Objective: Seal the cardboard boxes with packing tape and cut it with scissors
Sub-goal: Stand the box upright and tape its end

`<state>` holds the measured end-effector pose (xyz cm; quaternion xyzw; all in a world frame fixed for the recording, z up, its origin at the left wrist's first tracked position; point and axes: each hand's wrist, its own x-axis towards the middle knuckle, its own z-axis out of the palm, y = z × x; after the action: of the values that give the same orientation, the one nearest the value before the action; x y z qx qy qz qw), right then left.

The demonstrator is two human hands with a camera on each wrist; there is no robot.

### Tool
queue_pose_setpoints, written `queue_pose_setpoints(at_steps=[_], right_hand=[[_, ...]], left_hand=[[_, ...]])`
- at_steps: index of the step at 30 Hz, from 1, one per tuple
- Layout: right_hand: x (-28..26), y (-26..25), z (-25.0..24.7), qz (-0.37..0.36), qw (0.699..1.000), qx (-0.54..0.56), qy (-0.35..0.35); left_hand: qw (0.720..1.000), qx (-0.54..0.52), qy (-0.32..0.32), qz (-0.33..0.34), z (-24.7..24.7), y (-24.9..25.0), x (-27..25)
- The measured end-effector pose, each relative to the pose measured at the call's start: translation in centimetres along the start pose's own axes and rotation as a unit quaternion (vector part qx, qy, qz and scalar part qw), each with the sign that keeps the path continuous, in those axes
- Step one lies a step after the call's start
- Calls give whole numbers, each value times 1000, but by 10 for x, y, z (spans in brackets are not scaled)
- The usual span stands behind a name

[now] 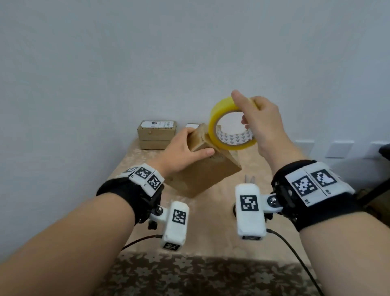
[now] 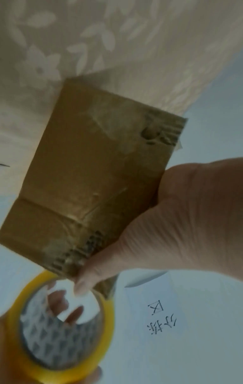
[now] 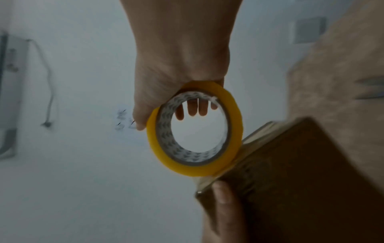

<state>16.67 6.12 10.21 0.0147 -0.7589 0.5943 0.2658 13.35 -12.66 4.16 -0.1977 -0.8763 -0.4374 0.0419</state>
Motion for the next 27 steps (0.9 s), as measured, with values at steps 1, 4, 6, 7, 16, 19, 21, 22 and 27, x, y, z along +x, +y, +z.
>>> queue_pose_setpoints(at_steps=[1, 4, 6, 7, 16, 19, 21, 22, 27], right_hand=[[4, -13, 5, -15, 999, -37, -14], [12, -46, 28, -57, 981, -174, -71], [14, -56, 44, -69, 967, -220, -106], [15, -57, 51, -68, 963, -231, -118], [8, -55, 96, -71, 937, -303, -161], [6, -57, 107, -71, 935, -304, -171], [5, -58, 109, -67, 937, -297, -170], [5, -57, 108, -56, 943, -279, -170], [6, -44, 99, -6, 970, -184, -161]], left_hand=[[999, -40, 0, -14, 2, -3, -4], [987, -154, -28, -39, 3, -6, -11], [984, -168, -46, -32, -8, -3, -8], [984, -169, -55, -21, -15, 2, -7], [983, -166, -59, -45, -43, -23, -13], [984, -165, -49, -53, -46, -30, -19], [985, -160, -43, -54, -46, -31, -20], [985, -158, -40, -56, -46, -30, -21], [985, -159, -31, -67, -44, -32, -21]])
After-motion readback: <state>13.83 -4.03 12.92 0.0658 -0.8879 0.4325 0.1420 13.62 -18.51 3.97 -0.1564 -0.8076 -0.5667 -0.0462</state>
